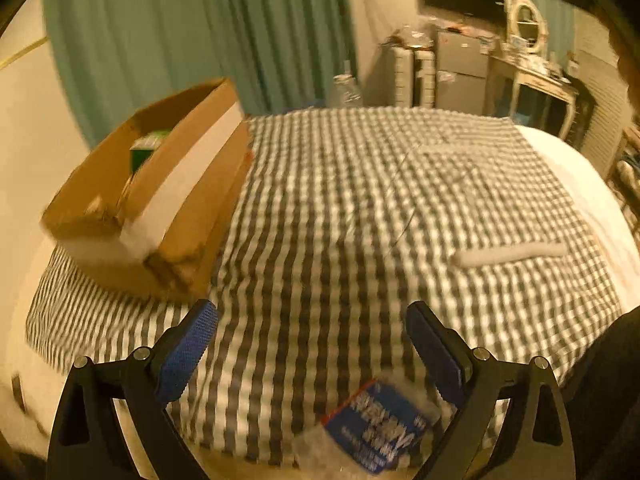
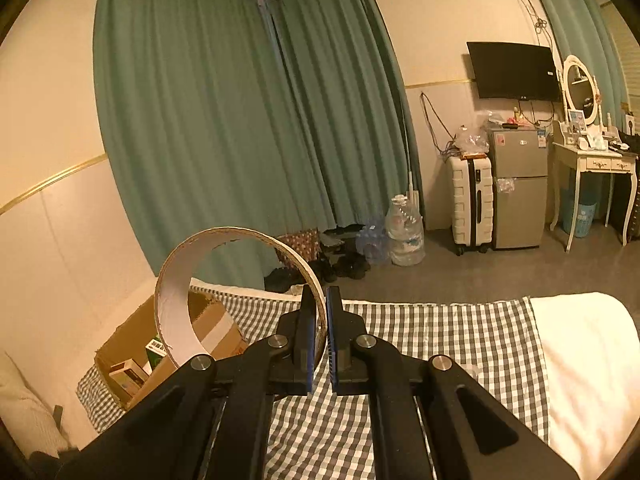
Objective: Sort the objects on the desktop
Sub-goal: 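Move the left tool to the blue-labelled floss jar and grasp it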
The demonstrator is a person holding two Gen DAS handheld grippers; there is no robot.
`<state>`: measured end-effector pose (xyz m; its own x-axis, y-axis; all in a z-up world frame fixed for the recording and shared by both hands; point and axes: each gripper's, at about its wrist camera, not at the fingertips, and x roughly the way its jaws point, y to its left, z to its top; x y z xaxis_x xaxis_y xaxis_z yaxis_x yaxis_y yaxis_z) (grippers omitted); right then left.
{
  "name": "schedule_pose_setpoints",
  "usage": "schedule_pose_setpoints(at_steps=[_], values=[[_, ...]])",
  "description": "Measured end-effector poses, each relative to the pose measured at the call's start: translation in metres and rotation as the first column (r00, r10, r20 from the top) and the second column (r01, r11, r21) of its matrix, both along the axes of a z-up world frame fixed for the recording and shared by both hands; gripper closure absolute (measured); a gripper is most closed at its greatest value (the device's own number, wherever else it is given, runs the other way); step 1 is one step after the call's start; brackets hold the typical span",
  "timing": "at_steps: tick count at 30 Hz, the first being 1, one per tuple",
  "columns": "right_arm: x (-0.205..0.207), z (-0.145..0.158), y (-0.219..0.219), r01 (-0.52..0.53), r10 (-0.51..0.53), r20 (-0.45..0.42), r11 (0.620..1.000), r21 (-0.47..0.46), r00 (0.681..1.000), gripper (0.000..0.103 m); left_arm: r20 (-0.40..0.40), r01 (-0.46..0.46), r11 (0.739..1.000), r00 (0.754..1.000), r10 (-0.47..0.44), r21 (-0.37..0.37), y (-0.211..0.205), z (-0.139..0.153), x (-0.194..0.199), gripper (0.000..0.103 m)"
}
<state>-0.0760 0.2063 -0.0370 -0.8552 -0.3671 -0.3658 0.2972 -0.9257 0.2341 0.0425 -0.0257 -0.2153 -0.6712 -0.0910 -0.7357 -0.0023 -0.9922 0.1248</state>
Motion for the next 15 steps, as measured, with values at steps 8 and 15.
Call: schedule_pose_setpoints(at_steps=[8, 15], values=[[0.002, 0.001, 0.000, 0.001, -0.001, -0.001, 1.000, 0.003, 1.000, 0.098, 0.128, -0.115, 0.980, 0.987, 0.094, 0.165, -0.012, -0.030, 0.018, 0.005], [0.005, 0.002, -0.007, -0.012, 0.012, -0.005, 1.000, 0.012, 1.000, 0.098, 0.188, -0.281, 0.925, 0.953, 0.238, 0.256, -0.008, -0.050, 0.032, 0.002]])
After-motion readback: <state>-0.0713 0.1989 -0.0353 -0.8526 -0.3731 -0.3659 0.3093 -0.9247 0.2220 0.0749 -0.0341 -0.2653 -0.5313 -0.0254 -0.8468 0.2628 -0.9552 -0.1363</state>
